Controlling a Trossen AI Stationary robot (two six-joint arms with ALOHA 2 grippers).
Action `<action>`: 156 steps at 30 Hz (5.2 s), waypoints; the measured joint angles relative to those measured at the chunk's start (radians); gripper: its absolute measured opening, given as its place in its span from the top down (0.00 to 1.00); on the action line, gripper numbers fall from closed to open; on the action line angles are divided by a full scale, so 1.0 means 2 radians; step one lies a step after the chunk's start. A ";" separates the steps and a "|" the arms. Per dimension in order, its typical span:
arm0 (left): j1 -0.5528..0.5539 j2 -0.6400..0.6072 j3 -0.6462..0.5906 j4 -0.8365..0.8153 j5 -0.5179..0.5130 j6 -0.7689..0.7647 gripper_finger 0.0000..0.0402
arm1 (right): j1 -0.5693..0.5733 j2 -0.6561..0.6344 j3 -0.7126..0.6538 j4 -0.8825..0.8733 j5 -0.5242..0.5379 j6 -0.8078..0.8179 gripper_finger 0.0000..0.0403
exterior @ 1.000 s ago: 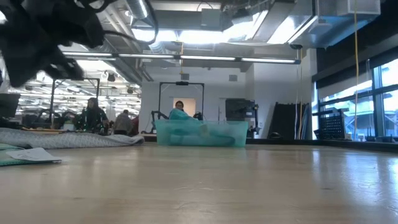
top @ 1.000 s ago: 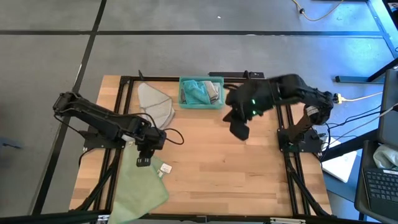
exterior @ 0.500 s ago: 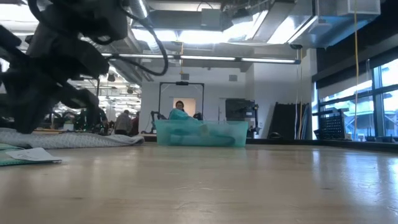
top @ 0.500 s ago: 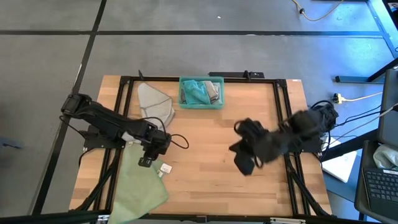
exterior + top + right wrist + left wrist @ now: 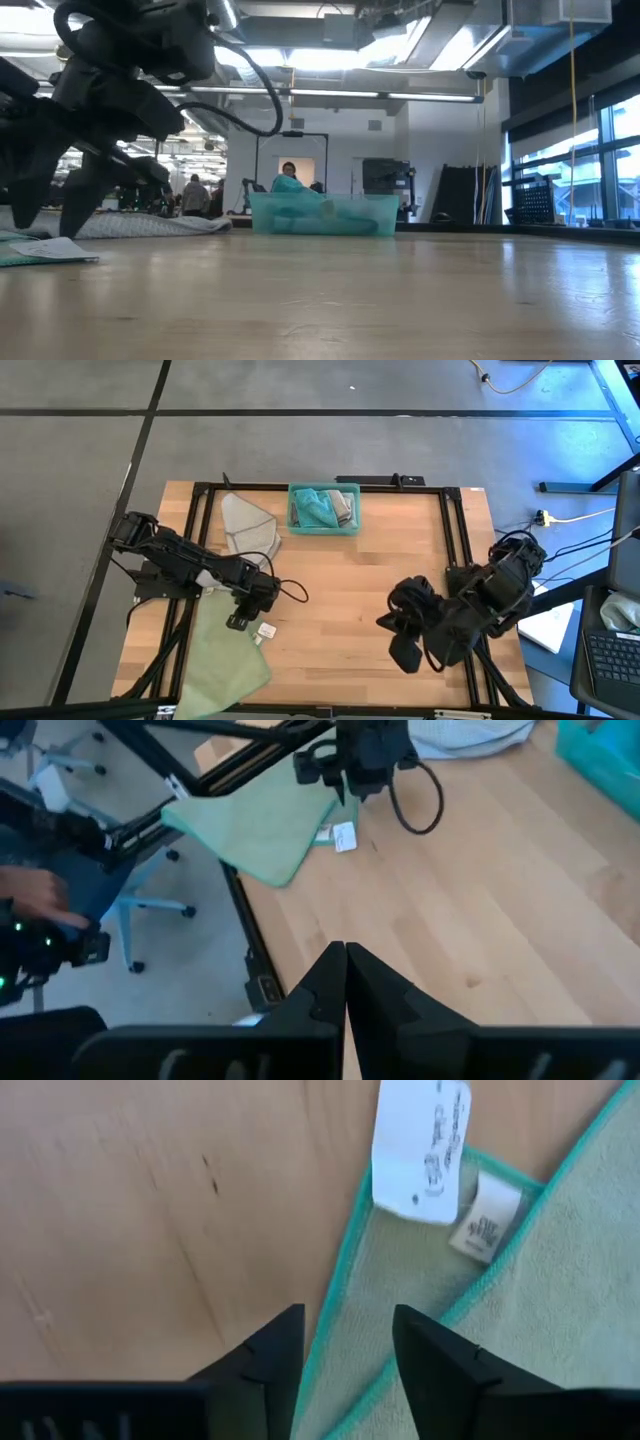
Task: Fold microfiber towels
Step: Fold the green towel
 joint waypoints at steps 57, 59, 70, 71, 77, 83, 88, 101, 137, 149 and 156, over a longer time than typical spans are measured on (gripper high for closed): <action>-0.047 0.047 0.191 0.017 -0.118 -0.047 1.00 | 0.012 0.000 -0.006 -0.049 0.065 -0.035 0.96; -0.036 0.047 0.204 0.039 -0.123 -0.047 1.00 | 0.007 -0.001 -0.021 -0.049 0.064 -0.034 0.96; 0.028 0.046 0.253 0.098 -0.183 -0.054 1.00 | -0.017 0.000 -0.155 -0.020 -0.025 -0.023 0.96; 0.035 0.046 0.253 0.101 -0.190 -0.057 1.00 | -0.018 0.001 -0.161 -0.020 -0.029 -0.016 0.96; 0.083 0.054 0.253 0.122 -0.202 -0.059 1.00 | -0.028 0.000 -0.198 -0.020 -0.021 -0.018 0.96; 0.119 0.068 0.253 0.156 -0.185 -0.059 0.99 | -0.036 -0.001 -0.218 -0.017 -0.022 -0.026 0.96; 0.136 0.098 0.253 0.190 -0.162 -0.060 0.99 | -0.036 -0.006 -0.217 -0.018 -0.025 -0.028 0.96; 0.186 0.111 0.253 0.002 -0.189 -0.025 0.76 | -0.049 -0.015 -0.231 -0.020 -0.030 -0.040 0.96; 0.258 0.024 -0.017 0.019 -0.231 -0.011 0.73 | -0.094 -0.060 -0.351 0.180 -0.202 -0.038 0.96; 0.304 -0.054 -0.007 -0.100 -0.374 -0.044 0.73 | -0.121 -0.060 -0.381 0.185 -0.216 -0.055 0.96; 0.286 -0.161 0.027 -0.102 -0.322 -0.121 0.73 | -0.184 -0.059 -0.461 0.254 -0.301 -0.098 0.96</action>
